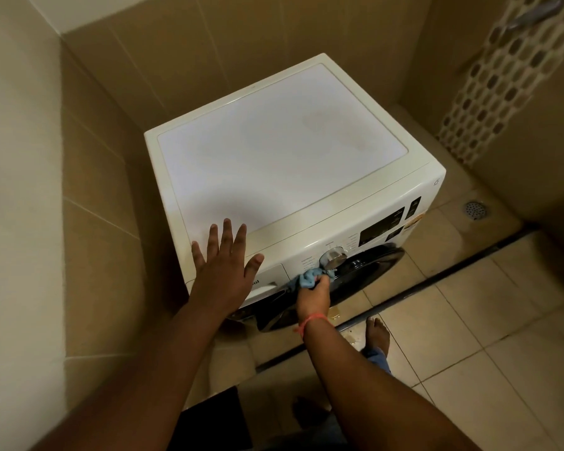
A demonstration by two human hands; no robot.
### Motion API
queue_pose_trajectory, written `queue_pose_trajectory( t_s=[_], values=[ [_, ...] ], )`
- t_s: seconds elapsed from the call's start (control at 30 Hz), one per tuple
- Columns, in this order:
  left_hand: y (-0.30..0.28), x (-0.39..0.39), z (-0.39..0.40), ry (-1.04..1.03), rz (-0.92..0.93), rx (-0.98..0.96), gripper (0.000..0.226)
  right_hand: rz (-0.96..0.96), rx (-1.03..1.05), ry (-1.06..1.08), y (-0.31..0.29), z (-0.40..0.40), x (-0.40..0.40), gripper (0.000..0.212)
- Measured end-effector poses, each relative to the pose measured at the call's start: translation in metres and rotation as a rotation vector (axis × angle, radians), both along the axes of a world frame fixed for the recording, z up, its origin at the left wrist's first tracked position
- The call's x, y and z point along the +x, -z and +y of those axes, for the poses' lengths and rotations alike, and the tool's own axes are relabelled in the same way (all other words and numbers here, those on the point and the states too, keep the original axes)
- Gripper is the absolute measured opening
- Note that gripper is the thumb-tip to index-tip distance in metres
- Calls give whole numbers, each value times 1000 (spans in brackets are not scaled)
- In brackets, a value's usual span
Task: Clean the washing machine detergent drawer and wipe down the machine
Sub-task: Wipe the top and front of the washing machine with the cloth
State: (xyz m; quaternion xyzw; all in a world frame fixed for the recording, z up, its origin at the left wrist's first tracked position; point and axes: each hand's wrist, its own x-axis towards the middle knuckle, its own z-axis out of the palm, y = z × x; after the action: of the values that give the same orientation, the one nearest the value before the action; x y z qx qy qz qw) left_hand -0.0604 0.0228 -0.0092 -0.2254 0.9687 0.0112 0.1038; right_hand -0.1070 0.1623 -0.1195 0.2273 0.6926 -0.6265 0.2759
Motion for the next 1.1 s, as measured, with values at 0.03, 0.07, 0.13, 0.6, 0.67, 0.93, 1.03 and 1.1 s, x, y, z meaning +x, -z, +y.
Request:
queue_pose_trajectory(
  t_s=[0.03, 0.07, 0.13, 0.6, 0.67, 0.93, 1.03, 1.1],
  values=[
    [1, 0, 1, 0, 1, 2, 84, -38, -27, 31, -1, 0, 0, 15],
    [1, 0, 1, -4, 5, 7, 85, -57, -67, 68, -4, -1, 0, 15],
    [3, -1, 1, -13, 7, 16, 84, -33, -114, 115, -12, -6, 1, 26],
    [2, -7, 17, -4, -17, 76, 81, 303, 55, 116, -75, 15, -92, 9],
    [-3, -10, 16, -15, 4, 79, 84, 348, 71, 87, -74, 21, -90, 8],
    [-10, -11, 7, -38, 5, 51, 81, 174, 34, 131, -38, 69, -105, 27],
    [-4, -8, 8, -40, -16, 55, 80, -6, -16, 104, -16, 79, -109, 25],
    [-2, -8, 10, -29, -27, 65, 80, -83, -65, 92, -6, 79, -104, 22]
  ],
)
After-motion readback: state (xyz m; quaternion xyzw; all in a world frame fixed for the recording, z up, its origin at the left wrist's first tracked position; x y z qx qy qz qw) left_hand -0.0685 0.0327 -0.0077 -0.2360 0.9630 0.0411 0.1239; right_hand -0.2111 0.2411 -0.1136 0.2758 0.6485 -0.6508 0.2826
